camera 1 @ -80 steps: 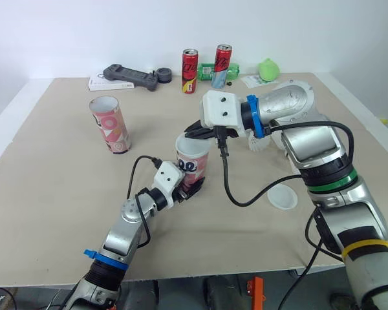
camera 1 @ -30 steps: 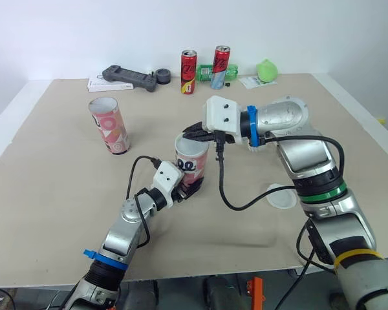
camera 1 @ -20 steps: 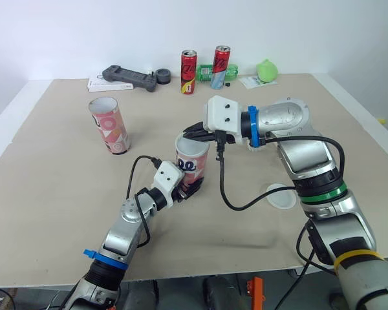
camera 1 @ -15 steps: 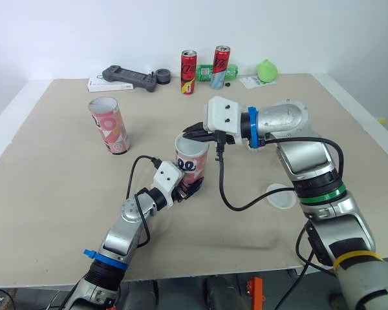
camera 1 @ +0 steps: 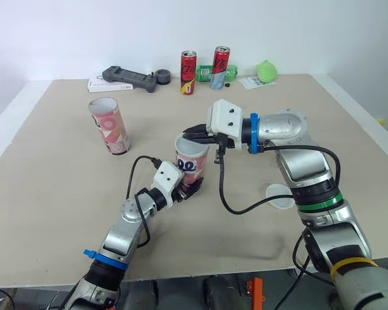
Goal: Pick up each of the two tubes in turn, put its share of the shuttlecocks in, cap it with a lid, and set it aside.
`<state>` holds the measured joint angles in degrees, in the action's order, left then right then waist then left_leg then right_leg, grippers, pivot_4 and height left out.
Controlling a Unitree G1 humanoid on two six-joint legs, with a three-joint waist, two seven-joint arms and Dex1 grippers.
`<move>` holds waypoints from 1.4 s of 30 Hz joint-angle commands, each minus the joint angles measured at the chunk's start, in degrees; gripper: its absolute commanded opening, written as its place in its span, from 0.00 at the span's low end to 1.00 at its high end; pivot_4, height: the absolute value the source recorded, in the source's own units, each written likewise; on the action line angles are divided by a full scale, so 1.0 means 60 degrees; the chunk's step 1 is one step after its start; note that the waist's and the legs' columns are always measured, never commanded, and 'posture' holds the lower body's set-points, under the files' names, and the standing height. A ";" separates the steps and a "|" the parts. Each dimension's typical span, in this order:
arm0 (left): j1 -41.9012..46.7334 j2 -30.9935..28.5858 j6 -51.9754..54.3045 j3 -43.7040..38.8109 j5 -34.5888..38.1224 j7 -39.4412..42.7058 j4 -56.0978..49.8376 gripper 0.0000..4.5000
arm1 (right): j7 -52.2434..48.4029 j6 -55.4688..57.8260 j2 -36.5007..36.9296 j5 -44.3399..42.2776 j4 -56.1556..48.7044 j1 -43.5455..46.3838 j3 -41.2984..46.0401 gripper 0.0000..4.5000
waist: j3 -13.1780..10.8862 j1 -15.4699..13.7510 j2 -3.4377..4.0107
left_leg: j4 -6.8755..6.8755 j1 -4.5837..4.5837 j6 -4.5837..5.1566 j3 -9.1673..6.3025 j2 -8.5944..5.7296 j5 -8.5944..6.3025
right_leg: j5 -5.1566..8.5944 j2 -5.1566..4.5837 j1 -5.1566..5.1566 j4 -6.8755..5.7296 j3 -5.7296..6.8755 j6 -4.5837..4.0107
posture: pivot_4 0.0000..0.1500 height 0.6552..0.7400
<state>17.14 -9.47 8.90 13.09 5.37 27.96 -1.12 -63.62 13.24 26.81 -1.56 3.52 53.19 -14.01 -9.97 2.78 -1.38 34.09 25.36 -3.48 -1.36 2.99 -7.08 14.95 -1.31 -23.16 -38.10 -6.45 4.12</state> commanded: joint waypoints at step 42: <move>-0.0013 0.0134 -0.0059 0.0124 -0.0147 0.0076 0.0245 0.72 | -0.0896 0.0927 0.0508 -0.0045 0.0002 -0.0719 -0.1556 0.02 | 0.0042 -0.0009 0.0006 | -0.0020 0.0007 -0.0005 -0.0020 -0.0012 -0.0003 | 0.0028 0.0000 0.0007 0.0005 0.0002 0.0006 | 1.00 1.00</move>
<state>17.60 -8.36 7.96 13.58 4.83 28.07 0.26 -67.08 17.79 29.32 -4.65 2.07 52.90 -17.04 -9.72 2.73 -1.34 33.97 25.32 -3.54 -1.48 2.92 -7.12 15.15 -1.31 -23.06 -38.07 -6.43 4.15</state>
